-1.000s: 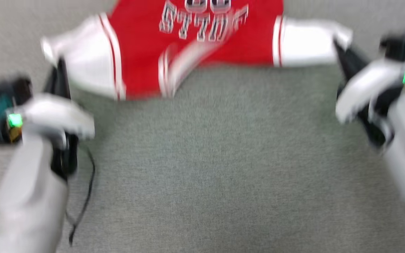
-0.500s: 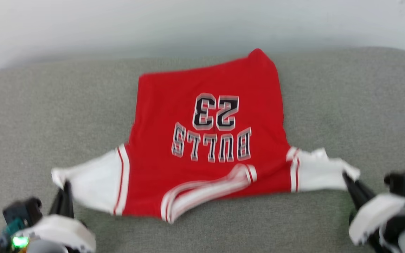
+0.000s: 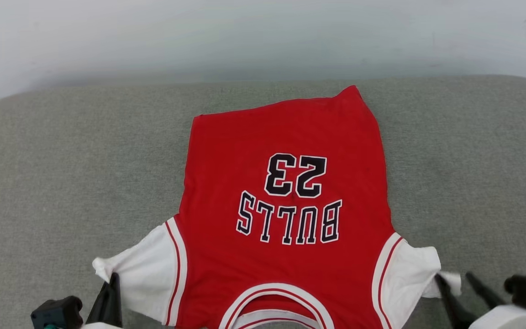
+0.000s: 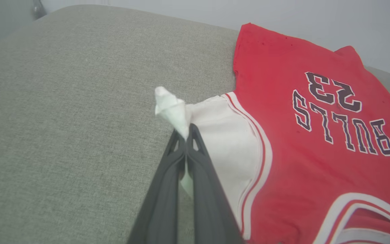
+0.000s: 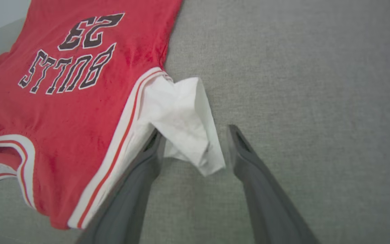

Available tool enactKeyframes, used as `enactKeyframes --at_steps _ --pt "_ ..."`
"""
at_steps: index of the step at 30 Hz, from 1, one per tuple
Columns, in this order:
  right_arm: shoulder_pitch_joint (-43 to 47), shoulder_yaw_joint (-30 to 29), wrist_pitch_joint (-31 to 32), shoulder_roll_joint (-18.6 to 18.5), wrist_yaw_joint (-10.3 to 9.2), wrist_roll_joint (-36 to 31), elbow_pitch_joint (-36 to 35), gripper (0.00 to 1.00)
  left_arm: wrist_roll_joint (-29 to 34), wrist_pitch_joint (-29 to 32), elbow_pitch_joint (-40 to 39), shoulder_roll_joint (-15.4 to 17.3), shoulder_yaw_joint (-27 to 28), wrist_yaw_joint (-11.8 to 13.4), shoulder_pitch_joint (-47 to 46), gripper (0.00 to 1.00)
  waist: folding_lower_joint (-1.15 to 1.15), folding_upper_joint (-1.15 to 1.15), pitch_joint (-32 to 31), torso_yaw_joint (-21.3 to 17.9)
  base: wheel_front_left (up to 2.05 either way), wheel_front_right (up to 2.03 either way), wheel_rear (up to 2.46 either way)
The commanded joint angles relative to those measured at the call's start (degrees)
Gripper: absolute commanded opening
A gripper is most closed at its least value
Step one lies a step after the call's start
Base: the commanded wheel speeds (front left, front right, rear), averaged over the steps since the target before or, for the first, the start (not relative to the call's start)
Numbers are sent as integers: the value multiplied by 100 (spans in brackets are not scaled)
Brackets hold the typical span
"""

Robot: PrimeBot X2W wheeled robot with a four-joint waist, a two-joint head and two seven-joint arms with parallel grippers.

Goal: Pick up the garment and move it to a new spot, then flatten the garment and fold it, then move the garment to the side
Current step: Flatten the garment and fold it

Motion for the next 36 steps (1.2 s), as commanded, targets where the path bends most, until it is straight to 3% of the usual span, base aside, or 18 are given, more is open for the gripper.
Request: enactKeyframes --at_steps 1,5,12,23,30,36 --pt "-171 -101 2 1 -2 -37 -95 100 43 -33 -83 16 -14 10 -107 0 1 0 31 39 0 0 0" --pt "-952 -526 -70 17 -2 153 -99 100 168 -77 -302 36 -97 -19 -304 0 1 0 197 133 0 0 0" --pt "-2962 -742 221 -392 -1 485 1185 100 398 -199 -510 -54 -353 -191 -935 0 1 0 805 598 0 0 0" --pt "-5879 -249 2478 -1414 -1 377 2947 100 539 -685 -376 -501 -775 -609 -2013 0 1 0 2112 1482 0 0 0" --pt "-6830 -67 3182 -1525 -2 155 3446 100 570 -909 -128 -685 -911 -859 -2468 0 1 0 2680 1828 0 0 0" --pt "-6892 -33 3462 -1353 -2 117 3986 100 578 -1006 64 -767 -938 -952 -2637 0 1 0 2815 1915 0 0 0"
